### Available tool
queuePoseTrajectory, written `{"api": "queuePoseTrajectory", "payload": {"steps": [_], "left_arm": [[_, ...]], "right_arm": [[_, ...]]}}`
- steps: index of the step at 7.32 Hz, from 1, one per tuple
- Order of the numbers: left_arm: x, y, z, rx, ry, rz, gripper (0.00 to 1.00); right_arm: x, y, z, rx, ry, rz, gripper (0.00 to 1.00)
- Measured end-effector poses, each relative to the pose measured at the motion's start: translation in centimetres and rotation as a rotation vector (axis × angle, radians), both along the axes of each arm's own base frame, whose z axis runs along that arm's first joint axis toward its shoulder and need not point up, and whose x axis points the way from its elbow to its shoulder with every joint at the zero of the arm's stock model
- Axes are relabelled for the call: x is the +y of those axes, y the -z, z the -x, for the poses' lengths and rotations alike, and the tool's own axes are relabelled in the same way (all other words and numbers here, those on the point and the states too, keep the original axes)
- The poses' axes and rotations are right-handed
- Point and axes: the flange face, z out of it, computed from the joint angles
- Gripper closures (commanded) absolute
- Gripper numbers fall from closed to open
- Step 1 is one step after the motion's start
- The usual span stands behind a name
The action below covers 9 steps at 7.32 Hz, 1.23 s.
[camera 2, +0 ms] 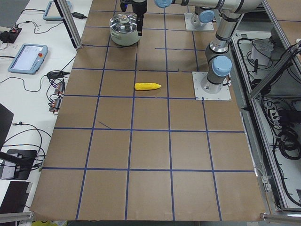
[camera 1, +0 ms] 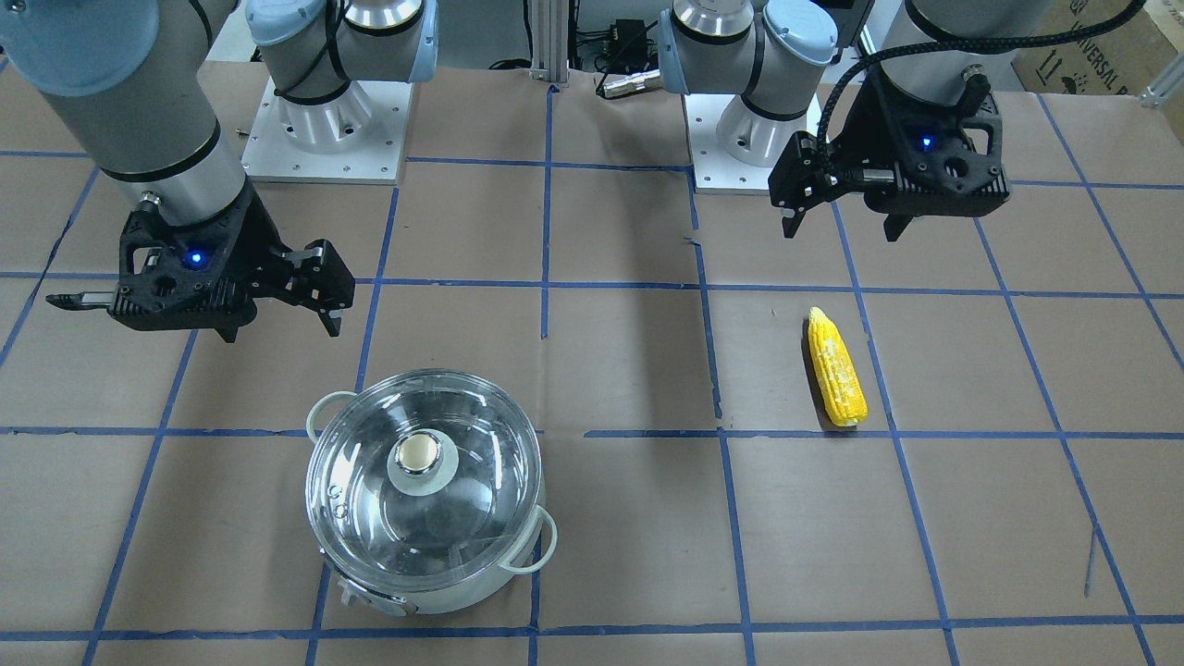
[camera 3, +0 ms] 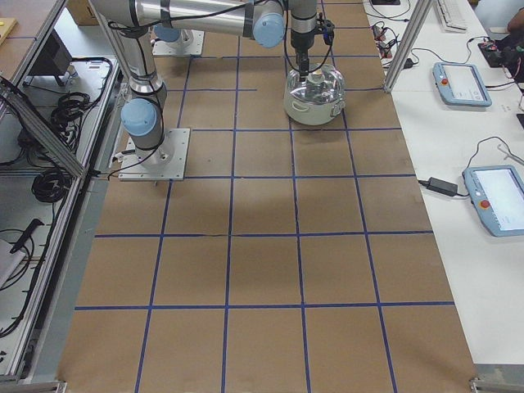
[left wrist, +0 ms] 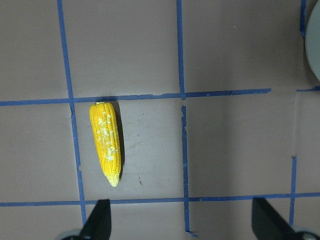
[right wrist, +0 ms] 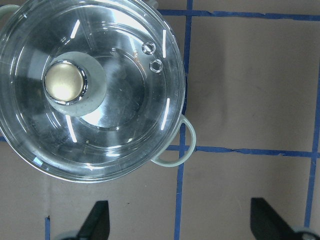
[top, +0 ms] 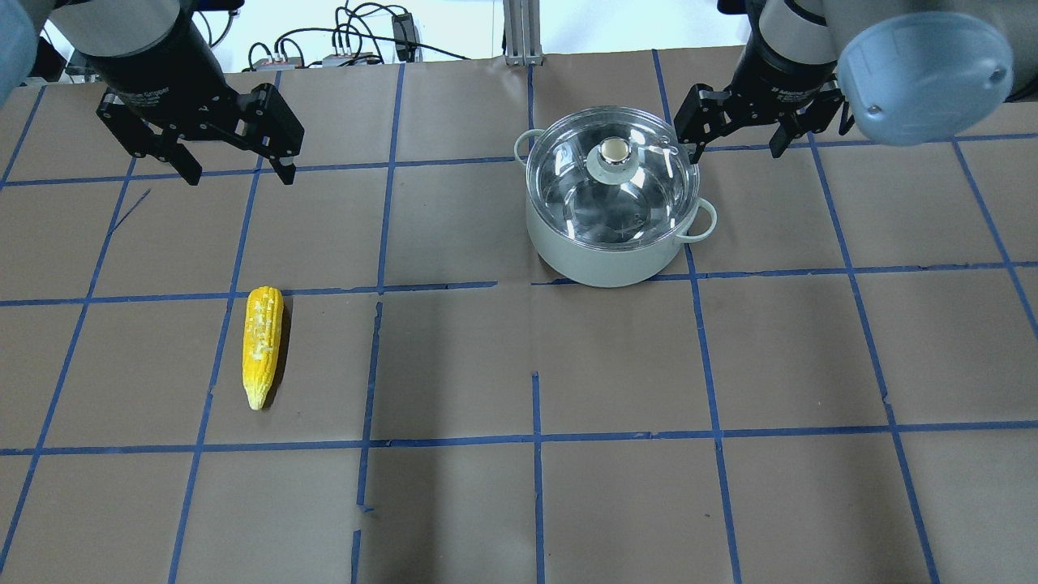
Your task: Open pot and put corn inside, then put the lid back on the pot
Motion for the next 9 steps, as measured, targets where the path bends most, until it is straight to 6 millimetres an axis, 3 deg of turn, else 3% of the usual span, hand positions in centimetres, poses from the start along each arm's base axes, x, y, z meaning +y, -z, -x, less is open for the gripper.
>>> {"api": "queuePoseTrajectory", "payload": {"steps": [4, 7, 8, 9], "left_arm": [[0.2, -0.2, 0.1, 0.006, -0.010, 0.002, 0.00], [0.2, -0.1, 0.1, 0.005, -0.010, 0.001, 0.00], [0.2, -0.1, 0.1, 0.005, -0.010, 0.000, 0.00], [0.2, -0.1, 0.1, 0.005, -0.009, 0.001, 0.00]], "right_arm": [[-1.0, 1.0, -0.1, 0.000, 0.005, 0.003, 0.00], [-4.6, 2.4, -1.0, -0.002, 0.013, 0.025, 0.00], [-5.5, 3.3, -2.3, 0.003, 0.018, 0.023, 0.00], [-5.7, 3.8, -5.0, 0.016, 0.016, 0.027, 0.00]]}}
